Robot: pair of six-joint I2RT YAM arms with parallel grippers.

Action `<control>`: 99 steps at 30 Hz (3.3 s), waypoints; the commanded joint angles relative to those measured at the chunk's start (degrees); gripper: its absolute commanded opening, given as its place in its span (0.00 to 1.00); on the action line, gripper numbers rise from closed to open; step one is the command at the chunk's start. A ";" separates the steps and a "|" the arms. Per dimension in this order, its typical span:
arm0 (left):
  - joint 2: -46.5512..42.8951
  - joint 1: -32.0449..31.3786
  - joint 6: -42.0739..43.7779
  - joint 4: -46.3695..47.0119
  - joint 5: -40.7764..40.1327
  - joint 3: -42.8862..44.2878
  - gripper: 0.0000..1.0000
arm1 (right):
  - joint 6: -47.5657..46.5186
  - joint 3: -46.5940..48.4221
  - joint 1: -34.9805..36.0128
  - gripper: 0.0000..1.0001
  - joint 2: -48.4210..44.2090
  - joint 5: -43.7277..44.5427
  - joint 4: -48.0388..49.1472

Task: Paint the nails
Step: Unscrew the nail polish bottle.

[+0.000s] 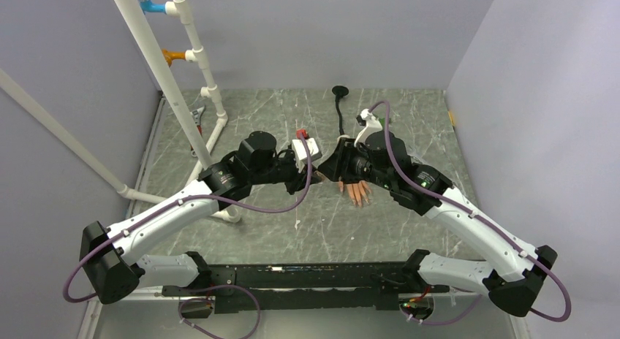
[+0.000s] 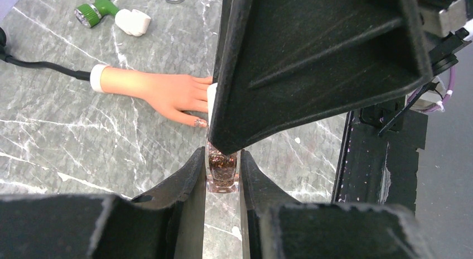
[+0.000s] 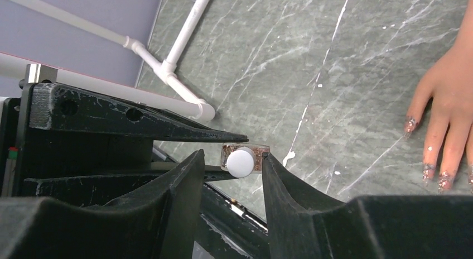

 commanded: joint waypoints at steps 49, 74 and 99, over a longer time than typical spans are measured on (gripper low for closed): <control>-2.94 2.08 6.67 -2.29 22.25 2.30 0.00 | -22.42 -15.79 0.70 0.37 -15.03 -25.73 18.07; -0.54 2.14 0.62 3.30 9.44 0.59 0.00 | -20.28 -15.09 0.63 0.93 -21.77 -1.03 18.75; -4.94 2.16 -5.99 10.73 15.67 -1.77 0.00 | -20.81 -22.40 0.65 0.54 -15.67 -11.40 39.34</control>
